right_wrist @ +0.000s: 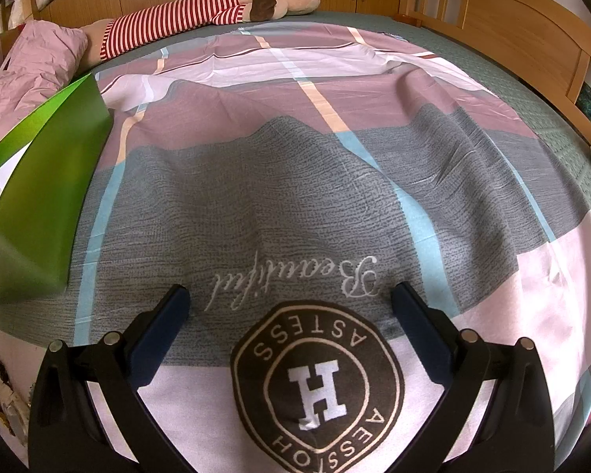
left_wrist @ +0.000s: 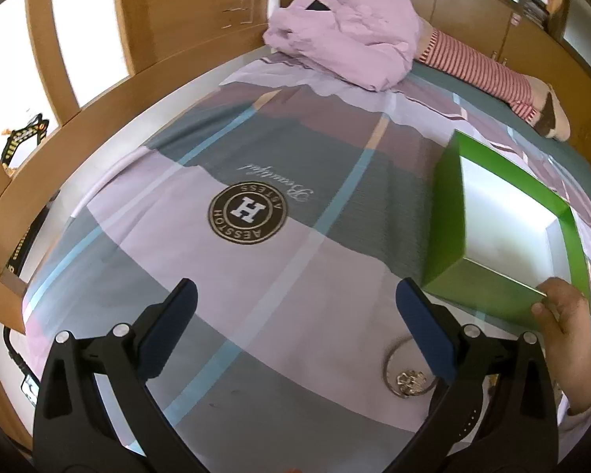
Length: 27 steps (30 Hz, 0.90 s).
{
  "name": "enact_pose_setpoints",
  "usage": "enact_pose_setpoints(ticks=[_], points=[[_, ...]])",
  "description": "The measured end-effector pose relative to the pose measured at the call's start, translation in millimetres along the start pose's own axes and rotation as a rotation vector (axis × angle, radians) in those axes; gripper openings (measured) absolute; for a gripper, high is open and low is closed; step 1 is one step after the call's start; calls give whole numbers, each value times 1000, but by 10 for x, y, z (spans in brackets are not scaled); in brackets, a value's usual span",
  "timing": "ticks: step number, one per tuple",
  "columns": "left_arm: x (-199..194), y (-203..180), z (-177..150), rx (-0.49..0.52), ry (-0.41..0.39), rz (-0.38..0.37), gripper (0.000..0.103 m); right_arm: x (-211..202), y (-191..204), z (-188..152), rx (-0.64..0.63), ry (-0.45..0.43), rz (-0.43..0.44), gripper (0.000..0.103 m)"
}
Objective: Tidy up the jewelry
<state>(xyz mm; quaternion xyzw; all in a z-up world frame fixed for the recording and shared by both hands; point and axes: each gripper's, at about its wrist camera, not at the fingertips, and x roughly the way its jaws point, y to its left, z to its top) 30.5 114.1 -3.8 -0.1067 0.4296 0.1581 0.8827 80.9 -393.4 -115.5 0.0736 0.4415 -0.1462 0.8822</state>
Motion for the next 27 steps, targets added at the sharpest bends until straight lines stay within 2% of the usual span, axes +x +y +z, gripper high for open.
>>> enact_pose_setpoints(ticks=[5, 11, 14, 21, 27], points=[[-25, -255, -94, 111, -13, -6, 101, -5, 1, 4, 0, 0, 0, 102], [-100, -655, -270, 284, -53, 63, 101, -4, -1, 3, 0, 0, 0, 102], [-168, -720, -331, 306, -54, 22, 101, -4, -1, 3, 0, 0, 0, 102], [-128, -698, -395, 234, 19, -101, 101, -1, -5, 0, 0, 0, 0, 102], [-125, -861, -535, 276, 45, -174, 101, -2, 3, 9, -2, 1, -3, 102]])
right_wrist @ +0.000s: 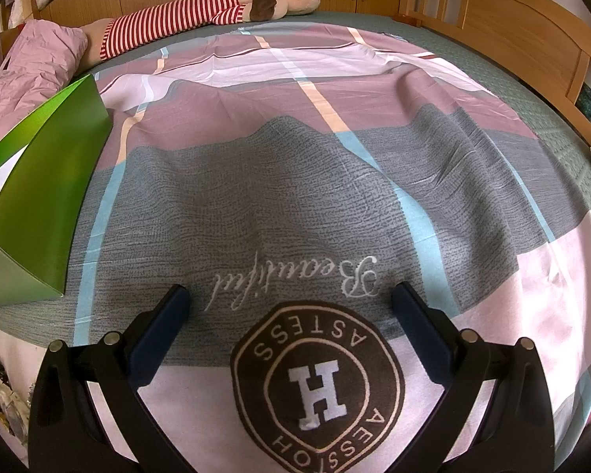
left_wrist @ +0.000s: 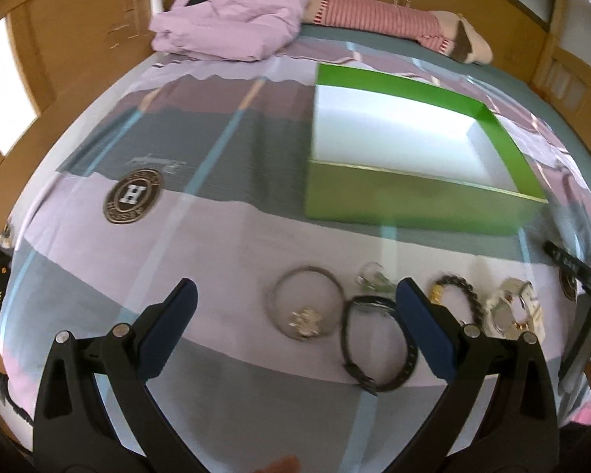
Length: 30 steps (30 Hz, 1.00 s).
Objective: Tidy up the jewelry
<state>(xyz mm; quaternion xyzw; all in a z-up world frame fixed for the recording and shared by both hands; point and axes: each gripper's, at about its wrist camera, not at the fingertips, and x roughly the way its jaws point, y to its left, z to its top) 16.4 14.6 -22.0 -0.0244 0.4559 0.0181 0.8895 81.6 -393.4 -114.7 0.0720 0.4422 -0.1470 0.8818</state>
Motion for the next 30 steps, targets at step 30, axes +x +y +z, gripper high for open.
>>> enact_pose_setpoints(ticks=[30], points=[[-153, -288, -53, 71, -67, -55, 101, -1581, 1449, -491, -188, -81, 201, 102]])
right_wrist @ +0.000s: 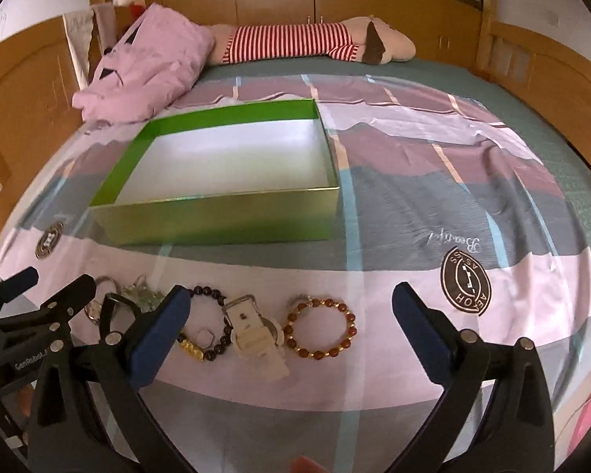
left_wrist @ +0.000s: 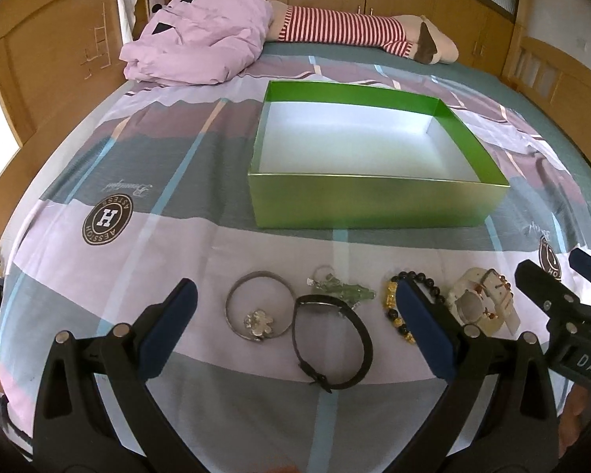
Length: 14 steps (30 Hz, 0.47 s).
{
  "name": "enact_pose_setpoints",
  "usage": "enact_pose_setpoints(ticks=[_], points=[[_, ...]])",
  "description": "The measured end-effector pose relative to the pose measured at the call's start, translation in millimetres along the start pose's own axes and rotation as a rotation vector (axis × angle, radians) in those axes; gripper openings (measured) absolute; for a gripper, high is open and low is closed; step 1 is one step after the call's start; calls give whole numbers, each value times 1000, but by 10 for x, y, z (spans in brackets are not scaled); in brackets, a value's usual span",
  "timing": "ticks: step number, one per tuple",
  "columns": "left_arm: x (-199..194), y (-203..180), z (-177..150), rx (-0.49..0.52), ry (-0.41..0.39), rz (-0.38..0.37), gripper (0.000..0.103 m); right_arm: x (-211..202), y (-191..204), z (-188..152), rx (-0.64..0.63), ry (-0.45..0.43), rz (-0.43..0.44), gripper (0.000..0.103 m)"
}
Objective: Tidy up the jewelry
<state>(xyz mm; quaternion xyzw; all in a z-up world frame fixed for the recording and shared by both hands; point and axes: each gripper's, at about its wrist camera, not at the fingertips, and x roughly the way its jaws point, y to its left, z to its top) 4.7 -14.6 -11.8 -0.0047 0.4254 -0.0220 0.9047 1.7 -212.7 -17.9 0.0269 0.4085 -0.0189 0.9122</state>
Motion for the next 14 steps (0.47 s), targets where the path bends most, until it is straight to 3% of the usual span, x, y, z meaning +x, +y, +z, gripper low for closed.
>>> enact_pose_setpoints(ticks=[14], points=[[-29, 27, -6, -22, 23, -13, 101, 21, 104, -45, -22, 2, 4, 102]])
